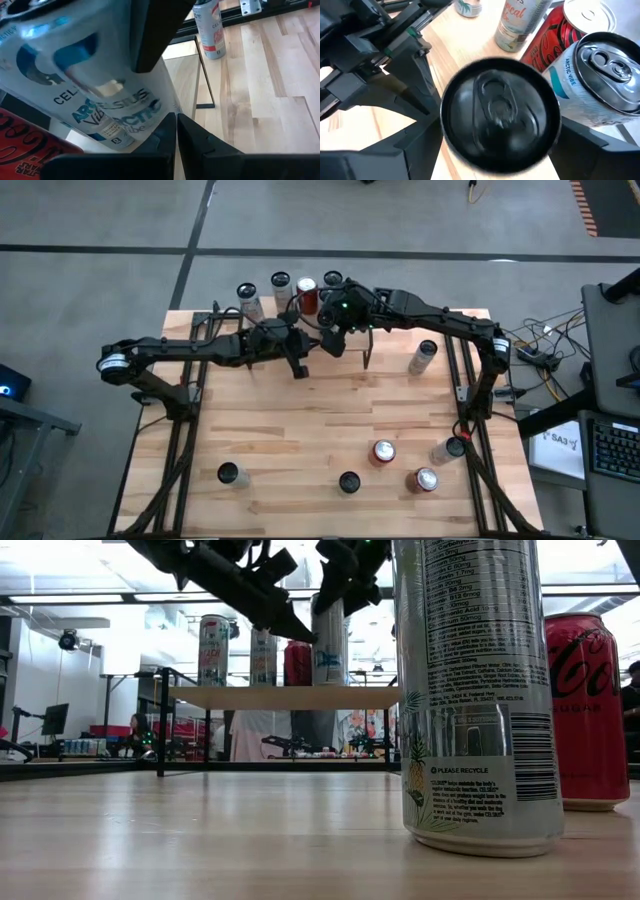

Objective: Place canned beverage on shelf
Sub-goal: Put the white soda can aligned with the other white soda cans on the shelf

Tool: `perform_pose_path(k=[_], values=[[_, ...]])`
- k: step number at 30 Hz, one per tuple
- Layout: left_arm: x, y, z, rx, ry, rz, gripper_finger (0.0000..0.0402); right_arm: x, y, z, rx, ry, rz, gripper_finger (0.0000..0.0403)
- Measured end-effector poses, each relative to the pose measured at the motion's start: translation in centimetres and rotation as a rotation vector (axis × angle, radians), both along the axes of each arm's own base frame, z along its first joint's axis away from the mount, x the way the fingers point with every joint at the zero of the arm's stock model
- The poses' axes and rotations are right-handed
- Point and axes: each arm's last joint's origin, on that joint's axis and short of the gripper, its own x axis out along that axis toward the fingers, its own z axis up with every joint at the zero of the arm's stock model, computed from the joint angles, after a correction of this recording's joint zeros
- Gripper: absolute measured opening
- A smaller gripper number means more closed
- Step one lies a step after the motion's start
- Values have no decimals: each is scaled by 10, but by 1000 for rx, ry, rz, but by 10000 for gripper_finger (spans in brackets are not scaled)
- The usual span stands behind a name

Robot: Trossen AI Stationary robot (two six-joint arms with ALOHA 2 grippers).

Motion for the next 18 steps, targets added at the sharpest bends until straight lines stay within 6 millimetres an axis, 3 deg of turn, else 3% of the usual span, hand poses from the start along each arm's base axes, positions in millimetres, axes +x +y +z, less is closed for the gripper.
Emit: perform_pose_path(k=[18], values=[[1,0,4,-29,-48,17,0,-7,1,24,-55,-26,-28,301]])
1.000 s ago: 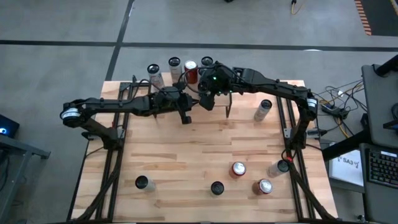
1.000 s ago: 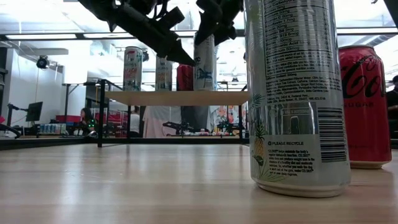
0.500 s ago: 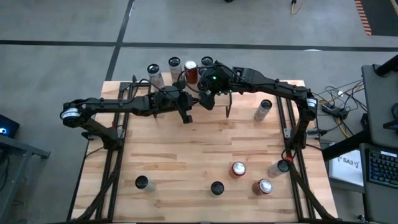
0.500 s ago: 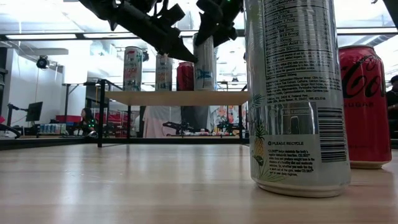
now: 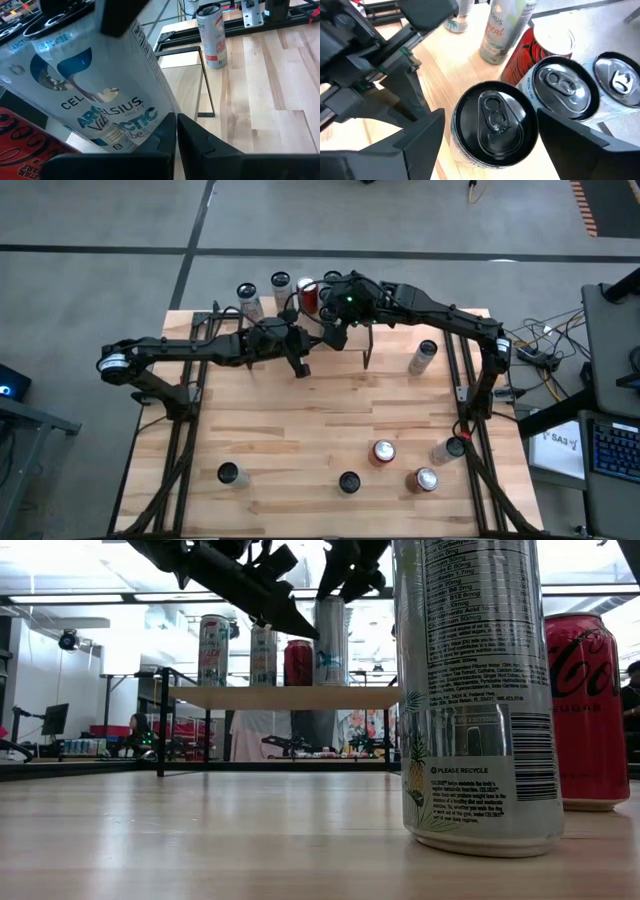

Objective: Place canned beverage on shelf
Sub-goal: Put the white soda can aligned with the other white soda cans on the shelf

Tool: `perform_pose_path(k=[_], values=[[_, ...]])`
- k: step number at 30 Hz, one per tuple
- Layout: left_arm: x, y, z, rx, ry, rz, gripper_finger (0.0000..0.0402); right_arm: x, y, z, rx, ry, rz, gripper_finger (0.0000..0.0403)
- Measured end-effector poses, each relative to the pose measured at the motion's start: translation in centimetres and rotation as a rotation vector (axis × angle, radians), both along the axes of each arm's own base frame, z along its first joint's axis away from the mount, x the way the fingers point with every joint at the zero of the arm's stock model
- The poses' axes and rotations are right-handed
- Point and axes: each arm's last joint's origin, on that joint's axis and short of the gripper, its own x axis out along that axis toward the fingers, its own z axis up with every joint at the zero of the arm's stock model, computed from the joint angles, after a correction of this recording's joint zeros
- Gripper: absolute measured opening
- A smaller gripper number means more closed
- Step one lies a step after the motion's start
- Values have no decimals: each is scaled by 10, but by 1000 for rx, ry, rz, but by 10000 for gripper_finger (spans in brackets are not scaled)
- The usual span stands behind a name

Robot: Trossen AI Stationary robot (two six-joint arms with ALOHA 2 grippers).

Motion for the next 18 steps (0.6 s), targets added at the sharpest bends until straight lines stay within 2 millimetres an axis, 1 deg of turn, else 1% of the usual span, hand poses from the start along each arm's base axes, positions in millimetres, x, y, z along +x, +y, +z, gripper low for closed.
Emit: perform_pose_path(k=[8,13,16,18], values=[[-1,0,1,-14,-9,16,0,-6,2,18,-11,-29,3,299],[-6,-2,6,-22,-1,16,0,-15,5,34,-12,-22,8,299],[-14,-5,14,-19,-8,14,0,-22,10,41,-22,-2,31,283],[-20,-6,21,-12,-24,14,0,-26,15,43,-27,6,54,260]])
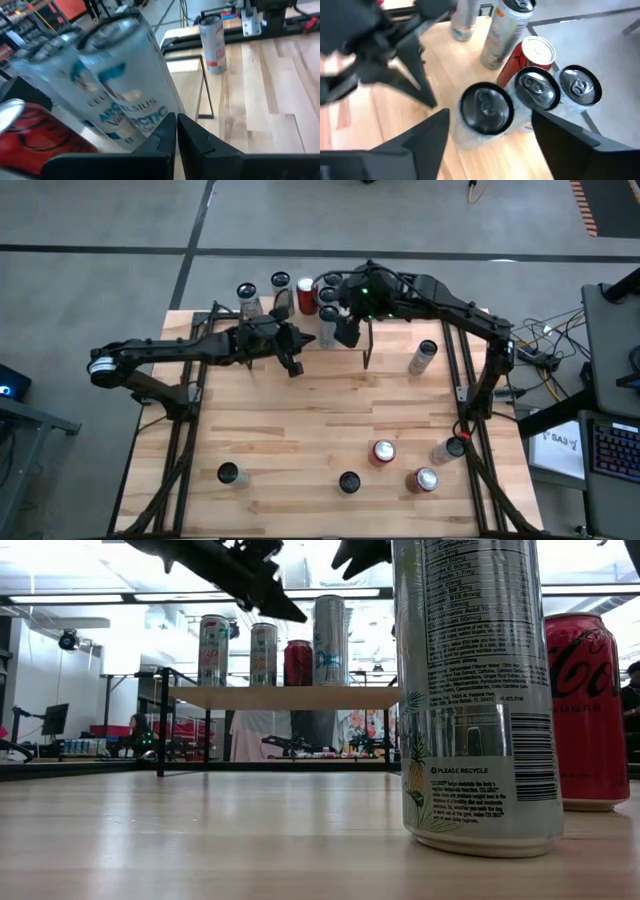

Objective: Place canned beverage on shelf
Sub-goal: Put the white soda can aligned with the other white soda cans on the shelf

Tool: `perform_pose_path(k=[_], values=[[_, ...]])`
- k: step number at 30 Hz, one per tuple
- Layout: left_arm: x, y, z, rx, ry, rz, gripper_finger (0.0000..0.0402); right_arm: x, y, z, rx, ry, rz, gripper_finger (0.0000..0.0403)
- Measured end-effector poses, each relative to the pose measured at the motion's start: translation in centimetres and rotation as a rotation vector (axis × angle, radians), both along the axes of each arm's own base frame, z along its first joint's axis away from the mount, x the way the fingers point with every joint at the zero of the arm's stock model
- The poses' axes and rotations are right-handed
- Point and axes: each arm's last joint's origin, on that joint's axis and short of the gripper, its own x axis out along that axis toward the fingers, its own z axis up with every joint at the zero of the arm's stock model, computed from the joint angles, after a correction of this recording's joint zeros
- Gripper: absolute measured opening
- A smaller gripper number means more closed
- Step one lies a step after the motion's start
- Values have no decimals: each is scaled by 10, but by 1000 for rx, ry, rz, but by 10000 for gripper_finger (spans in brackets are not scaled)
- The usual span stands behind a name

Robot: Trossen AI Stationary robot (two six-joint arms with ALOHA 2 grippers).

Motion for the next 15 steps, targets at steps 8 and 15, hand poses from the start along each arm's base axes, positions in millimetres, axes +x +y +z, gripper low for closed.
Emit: perform_pose_path(k=[8,15], values=[[-7,0,13,78,-39,-15,0,-18,8,-8,14,37,100,106],[-6,12,9,126,-16,86,0,-25,10,-37,4,20,108,15]])
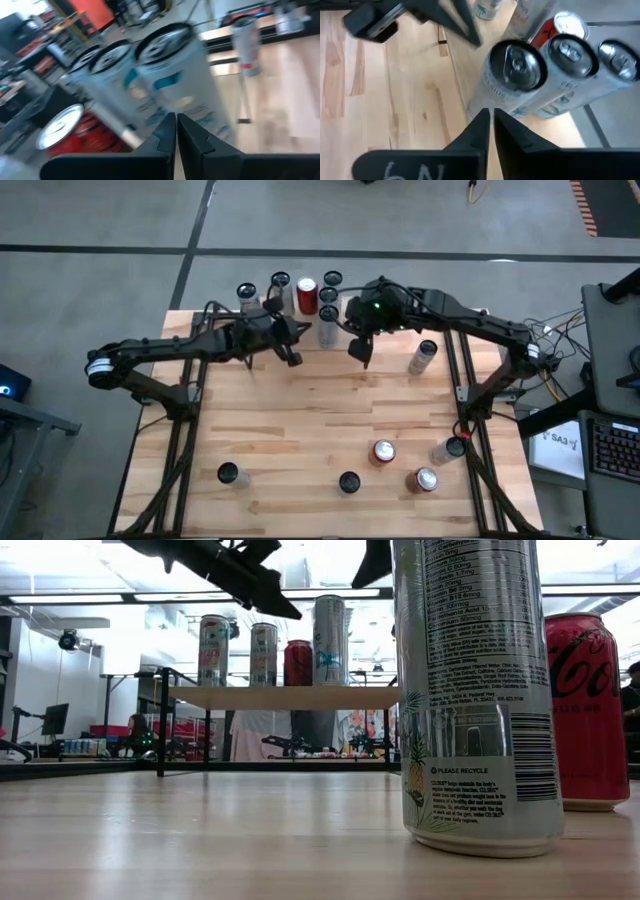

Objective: Place canned beverage on shelf
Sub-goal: Put the white soda can aligned with the other white soda cans on the shelf

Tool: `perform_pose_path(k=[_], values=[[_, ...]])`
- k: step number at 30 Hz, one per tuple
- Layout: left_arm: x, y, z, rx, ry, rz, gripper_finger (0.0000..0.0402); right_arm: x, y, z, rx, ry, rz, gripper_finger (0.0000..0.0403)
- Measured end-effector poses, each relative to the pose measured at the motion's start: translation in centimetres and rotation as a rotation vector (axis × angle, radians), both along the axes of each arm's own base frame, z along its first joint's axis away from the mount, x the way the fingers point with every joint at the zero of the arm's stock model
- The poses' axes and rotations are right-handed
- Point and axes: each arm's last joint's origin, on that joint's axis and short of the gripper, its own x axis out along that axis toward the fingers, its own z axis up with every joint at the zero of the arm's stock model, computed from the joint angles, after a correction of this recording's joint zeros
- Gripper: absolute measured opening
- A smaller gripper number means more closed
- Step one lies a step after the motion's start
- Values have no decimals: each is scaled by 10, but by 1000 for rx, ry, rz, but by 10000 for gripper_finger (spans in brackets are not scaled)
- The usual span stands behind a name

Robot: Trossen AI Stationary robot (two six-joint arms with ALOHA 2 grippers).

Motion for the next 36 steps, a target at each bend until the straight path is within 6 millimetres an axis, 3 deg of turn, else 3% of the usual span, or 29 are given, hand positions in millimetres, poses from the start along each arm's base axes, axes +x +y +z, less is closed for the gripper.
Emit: perform_pose_path(k=[10,14,29,36], values=[[6,11,-5,-40,-51,49,0,-7,-2,-63,24,-141,-90,12],[11,14,-14,-49,-33,74,0,-8,-4,-80,8,-189,-136,12],[16,19,-16,-28,-62,123,0,-2,-7,-84,-15,-258,-135,12],[26,22,-29,-33,-42,125,0,-2,-7,-84,-20,-255,-132,12]])
